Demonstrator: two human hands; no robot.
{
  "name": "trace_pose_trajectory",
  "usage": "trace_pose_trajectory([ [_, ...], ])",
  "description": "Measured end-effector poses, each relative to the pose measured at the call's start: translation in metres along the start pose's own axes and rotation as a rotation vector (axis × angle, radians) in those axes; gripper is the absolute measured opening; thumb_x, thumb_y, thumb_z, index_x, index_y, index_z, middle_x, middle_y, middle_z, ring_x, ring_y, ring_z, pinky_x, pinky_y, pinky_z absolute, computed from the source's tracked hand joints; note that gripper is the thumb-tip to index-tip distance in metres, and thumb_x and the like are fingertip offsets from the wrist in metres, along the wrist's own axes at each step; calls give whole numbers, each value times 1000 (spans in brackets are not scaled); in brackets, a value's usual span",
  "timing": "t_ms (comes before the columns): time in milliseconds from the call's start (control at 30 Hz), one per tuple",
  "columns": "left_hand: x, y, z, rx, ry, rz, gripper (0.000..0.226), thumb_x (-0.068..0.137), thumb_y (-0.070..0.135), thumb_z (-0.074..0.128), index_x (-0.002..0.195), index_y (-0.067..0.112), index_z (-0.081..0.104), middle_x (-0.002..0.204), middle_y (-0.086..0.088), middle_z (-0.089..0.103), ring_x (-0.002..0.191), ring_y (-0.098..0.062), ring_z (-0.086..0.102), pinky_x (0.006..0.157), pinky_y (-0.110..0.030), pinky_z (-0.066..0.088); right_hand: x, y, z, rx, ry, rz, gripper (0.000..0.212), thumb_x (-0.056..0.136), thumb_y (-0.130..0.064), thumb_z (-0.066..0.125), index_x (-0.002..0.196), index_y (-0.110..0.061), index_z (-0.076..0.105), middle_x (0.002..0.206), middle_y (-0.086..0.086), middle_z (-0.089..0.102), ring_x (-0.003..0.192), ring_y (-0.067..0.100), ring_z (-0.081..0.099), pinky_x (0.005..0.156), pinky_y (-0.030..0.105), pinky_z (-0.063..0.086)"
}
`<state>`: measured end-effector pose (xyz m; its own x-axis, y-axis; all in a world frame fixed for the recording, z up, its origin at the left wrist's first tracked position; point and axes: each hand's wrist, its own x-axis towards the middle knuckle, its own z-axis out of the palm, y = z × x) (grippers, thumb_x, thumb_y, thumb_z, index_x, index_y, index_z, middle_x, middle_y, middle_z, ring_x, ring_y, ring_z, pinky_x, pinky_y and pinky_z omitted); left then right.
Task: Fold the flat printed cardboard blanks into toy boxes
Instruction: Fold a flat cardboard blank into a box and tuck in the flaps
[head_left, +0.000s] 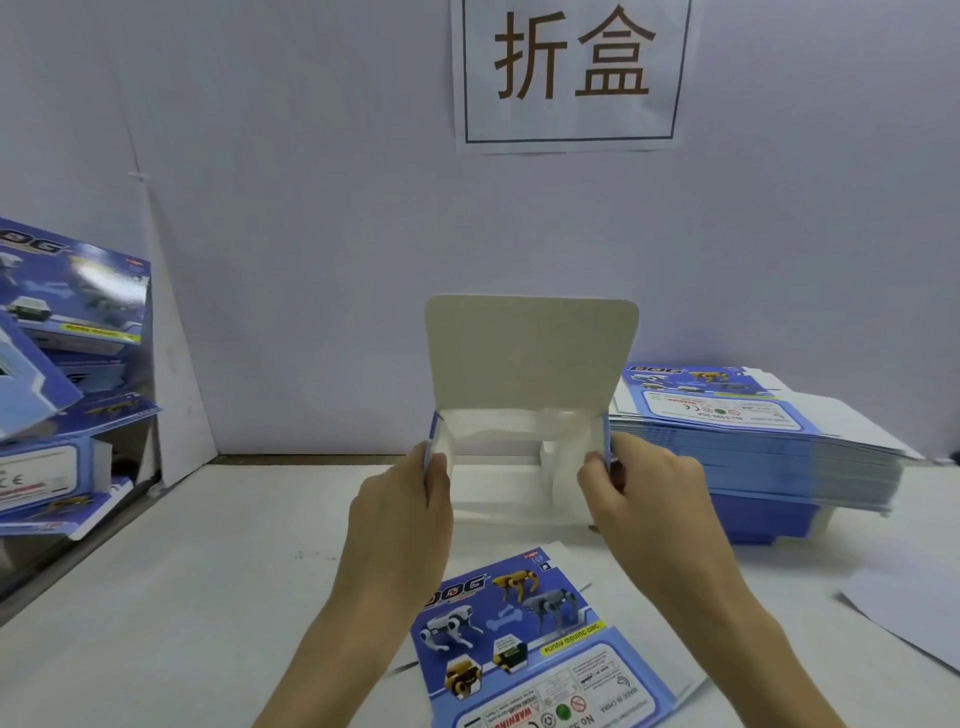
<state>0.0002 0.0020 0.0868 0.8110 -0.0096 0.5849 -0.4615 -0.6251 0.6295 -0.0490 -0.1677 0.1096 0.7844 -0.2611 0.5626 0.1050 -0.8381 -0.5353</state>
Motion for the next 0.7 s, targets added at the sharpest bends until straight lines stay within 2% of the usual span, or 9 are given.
trace_pose_trajectory([
  [100,-4,2,-3,5,50,108,39,101,33,35,62,27,37,52,6,47,49,-12,49,51,-25,40,1,3,1,23,-21,41,31,92,-10,43,65,-21,33,56,-7,42,56,16,38,49,24,28],
  [233,0,1,-9,102,-23,113,38,99,41,34,63,30,39,57,8,50,54,-9,49,50,-19,34,1,6,-7,238,-162,142,10,92,-15,48,92,-25,43,66,2,61,54,16,61,44,21,45],
  [267,2,1,-11,74,-54,84,34,97,48,34,66,34,44,61,9,54,58,-8,52,51,-16,35,2,5,-11,339,-217,194,6,94,-19,50,89,-23,49,64,1,66,51,13,65,44,20,49],
  [333,8,0,-14,-276,-111,-10,18,89,60,45,88,46,56,83,16,68,78,-1,62,66,-11,45,5,7,-15,469,-245,287,16,97,-24,47,86,-17,57,59,4,69,50,17,68,45,26,54],
  [400,13,-4,-15,-663,-198,-130,50,74,67,65,118,46,49,118,17,64,105,4,61,91,-19,47,9,9,-16,559,-177,397,25,98,-19,43,87,-1,57,56,11,68,50,27,69,44,31,55],
  [433,13,-8,-15,-700,-251,-97,73,64,66,71,128,48,40,129,22,56,115,9,54,97,-20,43,9,9,-17,604,-165,433,27,97,-16,41,88,5,57,56,14,68,51,30,69,44,31,55],
  [533,4,-10,-4,-377,-381,163,125,49,71,79,141,61,-4,145,46,12,133,22,17,103,-10,33,8,3,-16,742,-263,437,31,95,-10,38,86,11,60,65,21,70,59,35,70,47,34,57],
  [633,-2,-8,14,-159,-258,285,138,47,71,75,135,51,-28,150,29,-26,144,4,-13,119,-42,22,7,0,-18,789,-384,386,33,93,-8,37,86,15,60,69,24,70,61,36,70,47,32,55],
  [700,0,-9,16,-189,-132,341,138,50,63,79,142,40,-22,158,8,-18,148,-10,-10,117,-49,25,6,1,-20,764,-456,363,37,94,-11,39,84,16,61,71,22,71,61,34,70,48,32,56],
])
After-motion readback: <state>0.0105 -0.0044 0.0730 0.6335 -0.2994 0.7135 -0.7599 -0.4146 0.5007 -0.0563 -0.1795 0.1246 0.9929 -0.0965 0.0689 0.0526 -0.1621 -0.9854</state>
